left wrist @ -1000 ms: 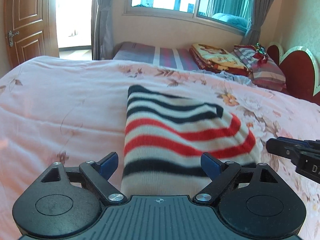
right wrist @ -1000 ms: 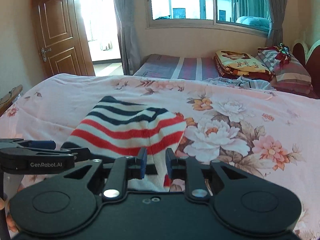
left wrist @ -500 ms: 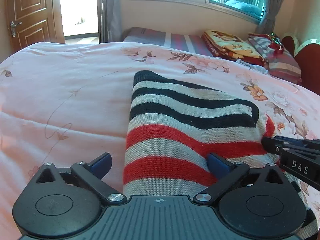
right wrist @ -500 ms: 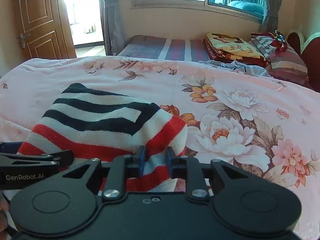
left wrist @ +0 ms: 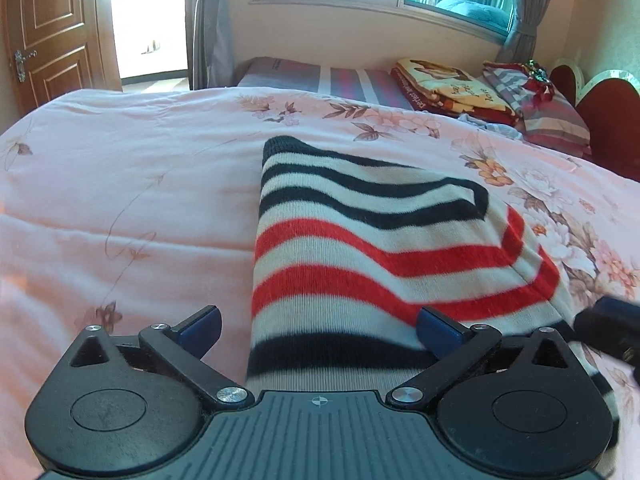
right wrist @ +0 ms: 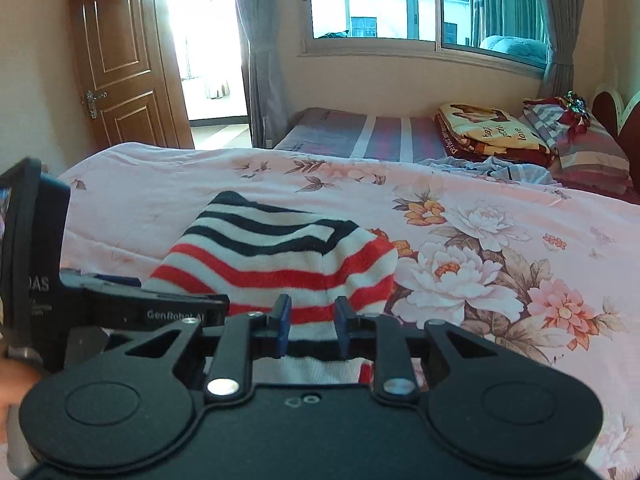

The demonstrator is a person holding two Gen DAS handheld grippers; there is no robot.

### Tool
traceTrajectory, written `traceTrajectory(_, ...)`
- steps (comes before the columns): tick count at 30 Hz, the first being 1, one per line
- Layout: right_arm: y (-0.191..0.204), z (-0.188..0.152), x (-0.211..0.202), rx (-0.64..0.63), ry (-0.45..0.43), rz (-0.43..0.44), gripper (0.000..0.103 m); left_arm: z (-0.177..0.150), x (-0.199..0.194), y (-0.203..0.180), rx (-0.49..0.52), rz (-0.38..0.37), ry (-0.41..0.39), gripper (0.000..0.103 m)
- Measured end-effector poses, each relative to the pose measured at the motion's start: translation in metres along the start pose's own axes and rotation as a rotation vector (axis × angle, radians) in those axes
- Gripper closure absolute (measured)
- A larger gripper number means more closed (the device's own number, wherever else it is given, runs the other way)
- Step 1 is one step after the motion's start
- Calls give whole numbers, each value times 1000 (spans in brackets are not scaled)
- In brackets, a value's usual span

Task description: Fold small clothes

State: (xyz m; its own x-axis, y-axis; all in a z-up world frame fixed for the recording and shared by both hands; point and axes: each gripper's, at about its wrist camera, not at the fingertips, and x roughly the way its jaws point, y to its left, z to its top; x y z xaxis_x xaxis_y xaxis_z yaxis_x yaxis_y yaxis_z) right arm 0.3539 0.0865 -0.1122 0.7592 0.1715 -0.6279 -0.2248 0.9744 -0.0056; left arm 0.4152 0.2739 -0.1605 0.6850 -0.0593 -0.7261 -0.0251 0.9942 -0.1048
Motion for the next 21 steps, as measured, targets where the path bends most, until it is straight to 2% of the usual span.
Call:
traceTrajectory(4,-4,-25,16,-9,73,-70,79,-16,-5,1,-21,-17,2,0)
traceTrajectory(7,-10,-24,16,58,72,-61,78,-14,-6,0,-27,-1,10,0)
traceTrajectory(11,-2,-22,-6,49,17,-60,79,-13,-11,-6,17,27,13,0)
traceTrajectory(15,-3,-37,3,31,85,-99,76,-16,-16,-12,11,74,1,0)
traceTrajectory(18,-9,-35,-7,112,74,-67,75,-18,-19,-17,12,112,-15,0)
traceTrajectory(21,-6,-38,-18,100,58,-89,72,-21,-24,-19,3,134,-23,0)
